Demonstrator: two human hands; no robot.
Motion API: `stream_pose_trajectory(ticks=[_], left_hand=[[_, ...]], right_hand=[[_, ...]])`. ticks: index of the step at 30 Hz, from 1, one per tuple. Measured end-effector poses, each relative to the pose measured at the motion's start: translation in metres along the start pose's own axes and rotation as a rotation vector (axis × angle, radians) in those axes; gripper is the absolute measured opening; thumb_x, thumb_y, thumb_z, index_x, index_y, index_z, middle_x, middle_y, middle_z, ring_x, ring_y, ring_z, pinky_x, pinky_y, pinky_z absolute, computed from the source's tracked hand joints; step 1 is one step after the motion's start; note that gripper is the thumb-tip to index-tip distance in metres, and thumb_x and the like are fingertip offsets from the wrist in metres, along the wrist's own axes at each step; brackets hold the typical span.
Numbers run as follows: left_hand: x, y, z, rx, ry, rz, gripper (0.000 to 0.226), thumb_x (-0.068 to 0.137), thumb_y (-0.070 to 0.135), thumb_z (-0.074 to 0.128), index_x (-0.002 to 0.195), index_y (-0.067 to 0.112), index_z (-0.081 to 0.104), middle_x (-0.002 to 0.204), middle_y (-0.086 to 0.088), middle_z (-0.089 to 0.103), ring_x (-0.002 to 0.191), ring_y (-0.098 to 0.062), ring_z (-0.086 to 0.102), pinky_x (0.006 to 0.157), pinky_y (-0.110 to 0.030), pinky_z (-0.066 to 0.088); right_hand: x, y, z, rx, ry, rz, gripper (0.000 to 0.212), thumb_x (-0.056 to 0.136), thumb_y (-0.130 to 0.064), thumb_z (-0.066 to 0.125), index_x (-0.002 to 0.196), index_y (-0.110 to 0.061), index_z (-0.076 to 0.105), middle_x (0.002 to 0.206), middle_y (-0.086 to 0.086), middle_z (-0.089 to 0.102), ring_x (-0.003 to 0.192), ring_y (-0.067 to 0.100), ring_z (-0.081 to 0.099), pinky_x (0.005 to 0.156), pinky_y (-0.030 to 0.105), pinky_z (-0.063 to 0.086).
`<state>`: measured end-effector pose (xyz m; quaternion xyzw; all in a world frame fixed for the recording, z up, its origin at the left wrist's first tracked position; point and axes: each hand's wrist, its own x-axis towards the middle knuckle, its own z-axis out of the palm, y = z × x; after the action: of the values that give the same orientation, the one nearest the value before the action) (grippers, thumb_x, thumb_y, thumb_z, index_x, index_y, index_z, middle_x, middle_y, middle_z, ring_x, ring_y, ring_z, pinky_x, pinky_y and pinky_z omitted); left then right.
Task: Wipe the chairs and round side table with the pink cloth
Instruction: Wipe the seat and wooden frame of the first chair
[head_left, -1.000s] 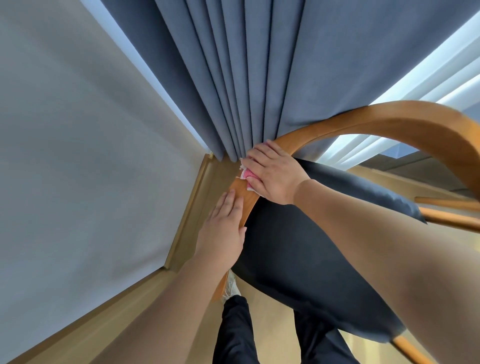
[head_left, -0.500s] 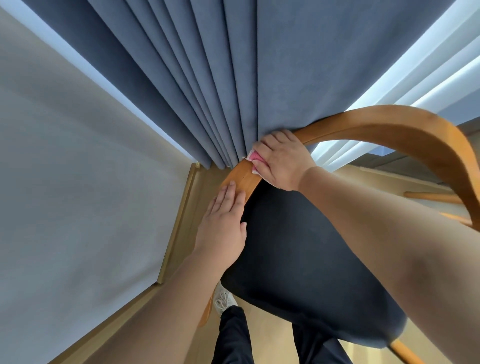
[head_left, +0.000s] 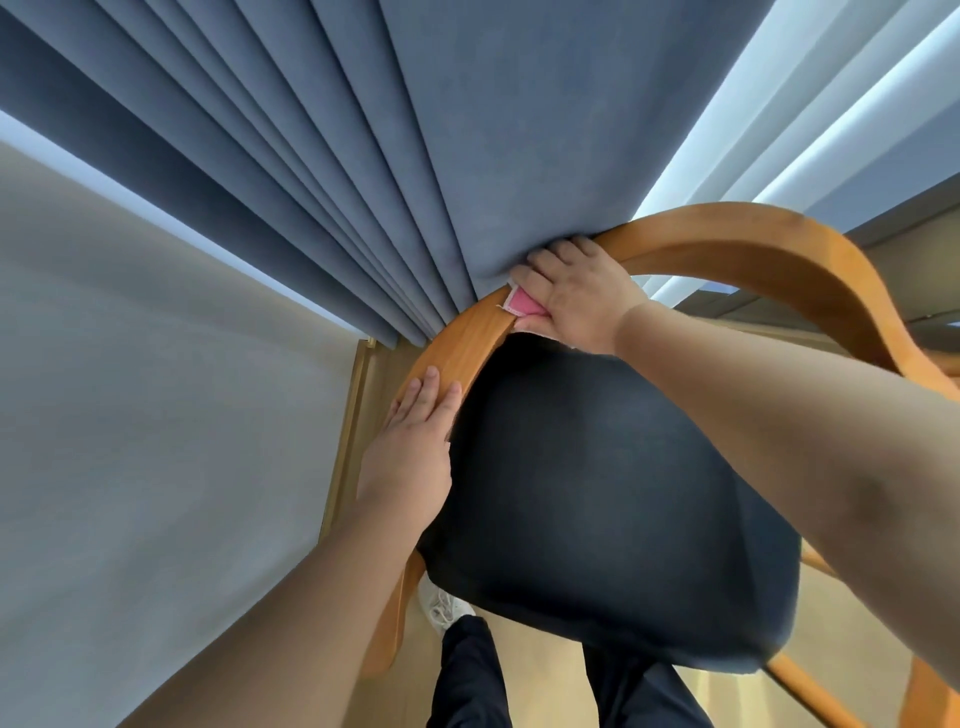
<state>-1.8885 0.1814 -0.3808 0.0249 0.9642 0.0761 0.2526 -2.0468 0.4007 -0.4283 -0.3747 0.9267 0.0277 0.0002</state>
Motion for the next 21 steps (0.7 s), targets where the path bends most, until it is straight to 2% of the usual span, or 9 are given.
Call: stream_pose_trajectory(ticks=[6,11,14,18,21], left_hand=[[0.002,0.004,-0.01,0.017,-0.057,-0.024,0.068,0.1,0.023,0.041,0.15,0.034,-0.004,0.156,0.01,-0.014,0.144,-0.012,-0.008,0.109,-0.028,0.032],[0.001,0.008,-0.01,0.02,-0.037,-0.048,0.069,0.1,0.021,0.044,0.151,0.031,-0.002,0.158,0.008,-0.012,0.145,-0.014,-0.006,0.112,-0.031,0.028],[-0.001,0.014,-0.01,0.053,-0.015,-0.064,0.072,0.097,0.018,0.048,0.151,0.03,0.003,0.16,0.004,-0.006,0.146,-0.019,-0.001,0.111,-0.034,0.03],[0.007,0.026,-0.02,0.107,0.062,-0.053,0.064,0.093,0.024,0.053,0.148,0.023,0.021,0.157,-0.003,0.015,0.144,-0.026,0.014,0.116,-0.04,0.02],[0.026,0.048,-0.027,0.055,0.075,0.027,0.066,0.094,0.023,0.051,0.15,0.021,0.016,0.159,-0.003,0.008,0.146,-0.024,0.008,0.118,-0.039,0.011]], right_hand=[[-0.011,0.03,-0.014,-0.091,-0.05,0.033,0.051,0.092,-0.052,0.05,0.12,-0.009,0.057,0.104,0.015,0.061,0.091,0.037,0.056,0.092,0.047,0.045],[-0.026,0.049,-0.029,-0.095,-0.114,0.122,0.054,0.094,-0.053,0.041,0.126,-0.012,0.053,0.115,0.014,0.058,0.099,0.037,0.052,0.089,0.044,0.041],[-0.041,0.064,-0.037,-0.094,-0.088,0.18,0.052,0.096,-0.053,0.042,0.126,-0.011,0.051,0.111,0.015,0.057,0.092,0.036,0.052,0.084,0.045,0.041],[-0.058,0.082,-0.04,-0.068,-0.065,0.241,0.052,0.096,-0.053,0.043,0.126,-0.01,0.048,0.107,0.016,0.057,0.093,0.037,0.053,0.085,0.047,0.043],[-0.066,0.087,-0.041,-0.035,-0.052,0.255,0.048,0.096,-0.051,0.046,0.125,-0.013,0.046,0.111,0.015,0.056,0.097,0.036,0.052,0.088,0.047,0.042]])
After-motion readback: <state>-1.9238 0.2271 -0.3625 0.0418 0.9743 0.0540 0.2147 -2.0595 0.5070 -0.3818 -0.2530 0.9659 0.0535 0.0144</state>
